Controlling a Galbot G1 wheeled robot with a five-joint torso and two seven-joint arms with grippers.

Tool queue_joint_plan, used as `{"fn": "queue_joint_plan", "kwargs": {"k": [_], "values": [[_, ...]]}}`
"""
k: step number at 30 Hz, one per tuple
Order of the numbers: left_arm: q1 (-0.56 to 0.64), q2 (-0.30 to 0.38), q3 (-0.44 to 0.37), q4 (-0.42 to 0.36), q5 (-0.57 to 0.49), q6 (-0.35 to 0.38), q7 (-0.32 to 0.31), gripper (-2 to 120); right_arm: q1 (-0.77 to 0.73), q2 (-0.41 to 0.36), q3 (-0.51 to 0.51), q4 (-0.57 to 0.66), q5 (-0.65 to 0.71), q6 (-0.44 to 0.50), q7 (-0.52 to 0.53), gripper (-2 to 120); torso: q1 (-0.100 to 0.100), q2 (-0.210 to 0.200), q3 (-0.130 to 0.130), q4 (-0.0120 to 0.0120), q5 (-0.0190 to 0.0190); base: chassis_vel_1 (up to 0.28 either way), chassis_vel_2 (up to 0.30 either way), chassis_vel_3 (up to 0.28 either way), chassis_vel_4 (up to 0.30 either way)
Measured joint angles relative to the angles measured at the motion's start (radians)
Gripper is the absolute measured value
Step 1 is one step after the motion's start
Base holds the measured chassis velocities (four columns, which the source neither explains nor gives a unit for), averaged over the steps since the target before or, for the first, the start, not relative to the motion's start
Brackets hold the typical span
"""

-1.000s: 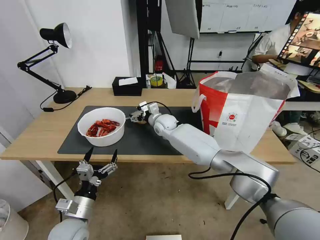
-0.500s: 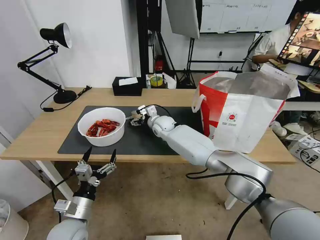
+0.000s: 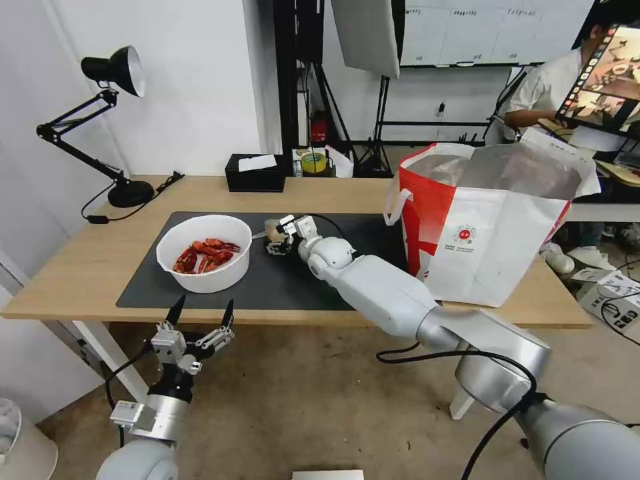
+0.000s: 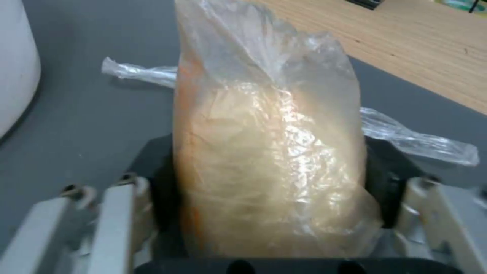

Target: Pick up the trash from the table and place it into the takeout bag.

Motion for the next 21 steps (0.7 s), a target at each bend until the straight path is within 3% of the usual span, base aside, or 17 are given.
{"fn": "queue_joint_plan", "kwargs": {"k": [4,11,18,21], "values": [[-0.001,-0.001,0.003,0.001,0.001,-0.001,0.000,100,-0.002,-0.012,-0.001,0.014,0.002,-0.001,0.007,55,0.000,0.000,0.000,-0.0002,0.0000,0.000,0.000,0.000,0.000],[-0.004,-0.002,0.012,0.003,0.006,-0.001,0.001,100,-0.013,-0.063,-0.002,0.095,0.007,0.012,0.037,22,0.000,0.000,0.000,-0.0007,-0.0003,0.000,0.000,0.000,0.000],[-0.002,-0.004,0.012,0.002,0.008,-0.001,0.000,100,-0.027,-0.112,-0.002,0.171,0.006,0.035,0.070,10,0.000,0.000,0.000,-0.0005,-0.0002,0.000,0.000,0.000,0.000],[-0.002,-0.007,0.014,0.003,0.011,-0.001,0.000,100,-0.033,-0.140,-0.002,0.213,0.004,0.044,0.088,10,0.000,0.000,0.000,-0.0004,-0.0002,0.000,0.000,0.000,0.000]]}}
